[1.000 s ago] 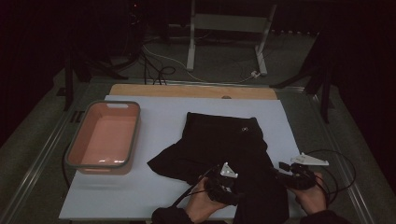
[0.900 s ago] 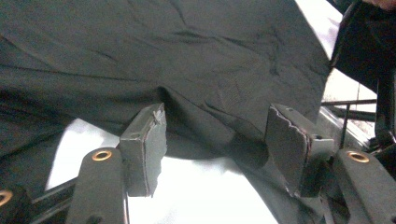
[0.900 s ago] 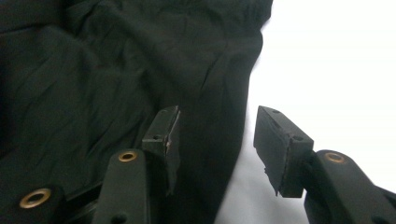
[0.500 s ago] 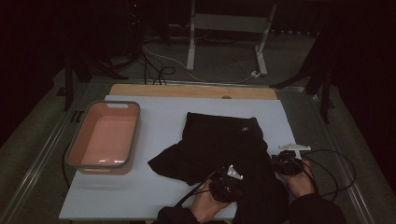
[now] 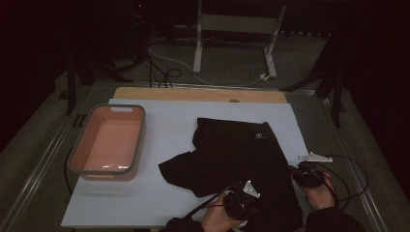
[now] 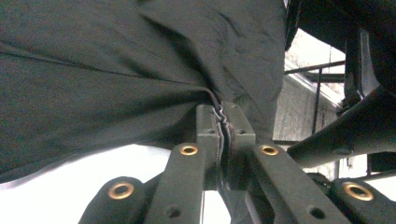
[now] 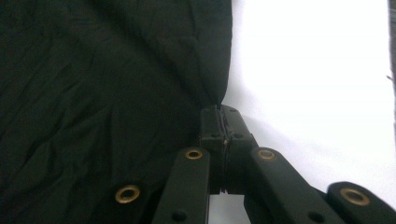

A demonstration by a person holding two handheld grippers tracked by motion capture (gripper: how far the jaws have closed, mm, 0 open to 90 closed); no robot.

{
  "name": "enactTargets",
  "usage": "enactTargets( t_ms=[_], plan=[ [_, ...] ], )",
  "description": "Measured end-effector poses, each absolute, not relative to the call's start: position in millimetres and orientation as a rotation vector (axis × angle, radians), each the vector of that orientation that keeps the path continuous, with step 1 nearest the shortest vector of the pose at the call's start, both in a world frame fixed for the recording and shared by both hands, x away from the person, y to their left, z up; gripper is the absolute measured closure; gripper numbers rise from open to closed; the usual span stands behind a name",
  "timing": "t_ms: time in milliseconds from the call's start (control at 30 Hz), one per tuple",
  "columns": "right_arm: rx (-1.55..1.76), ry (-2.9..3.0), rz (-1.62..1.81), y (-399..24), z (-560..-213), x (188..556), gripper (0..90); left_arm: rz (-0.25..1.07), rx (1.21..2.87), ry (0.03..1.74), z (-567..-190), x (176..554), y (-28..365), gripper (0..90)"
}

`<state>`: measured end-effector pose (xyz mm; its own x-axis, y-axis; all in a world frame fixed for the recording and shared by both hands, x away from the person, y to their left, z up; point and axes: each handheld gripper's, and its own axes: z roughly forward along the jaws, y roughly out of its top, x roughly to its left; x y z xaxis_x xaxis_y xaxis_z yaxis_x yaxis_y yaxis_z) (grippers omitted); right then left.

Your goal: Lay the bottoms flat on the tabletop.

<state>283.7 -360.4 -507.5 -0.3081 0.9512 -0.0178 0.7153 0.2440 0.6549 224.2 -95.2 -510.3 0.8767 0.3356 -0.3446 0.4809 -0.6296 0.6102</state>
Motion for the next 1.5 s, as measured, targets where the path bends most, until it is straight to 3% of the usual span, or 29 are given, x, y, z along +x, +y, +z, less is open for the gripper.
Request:
enactTargets(
  t_ms=[67, 200, 267, 367, 400, 867, 1200, 1500],
  plan=[
    [1.536, 2.097, 0.775, -363.4, -507.4, 281.9, 82.9, -0.233, 2.284, 0.579, -507.6, 224.7, -91.0, 73.1],
    [1.566, 2.060, 0.883, -365.5, -501.2, 279.2, 46.9, -0.159, 2.246, 0.616, -499.9, 231.3, -78.7, 50.5],
    [1.556, 2.040, 0.934, -361.9, -495.6, 276.7, 35.6, -0.139, 2.224, 0.652, -497.9, 236.8, -72.0, 39.4],
    [1.551, 2.041, 0.945, -359.6, -493.7, 275.7, 33.5, -0.108, 2.184, 0.698, -494.9, 244.5, -59.8, 36.2],
    [1.541, 2.045, 0.965, -355.7, -491.0, 273.7, 30.2, -0.098, 2.176, 0.710, -493.8, 246.4, -56.0, 31.4],
    [1.501, 2.063, 1.006, -345.6, -487.0, 262.4, 28.8, 0.076, 2.088, 0.860, -474.4, 275.7, 3.0, 25.4],
    [1.491, 2.058, 1.018, -346.9, -485.8, 259.1, 29.5, 0.184, 2.053, 0.984, -470.8, 302.8, 41.9, 29.3],
    [1.495, 2.063, 1.018, -346.7, -487.0, 258.5, 30.3, 0.214, 2.061, 1.061, -480.6, 328.1, 53.2, 33.6]
  ],
)
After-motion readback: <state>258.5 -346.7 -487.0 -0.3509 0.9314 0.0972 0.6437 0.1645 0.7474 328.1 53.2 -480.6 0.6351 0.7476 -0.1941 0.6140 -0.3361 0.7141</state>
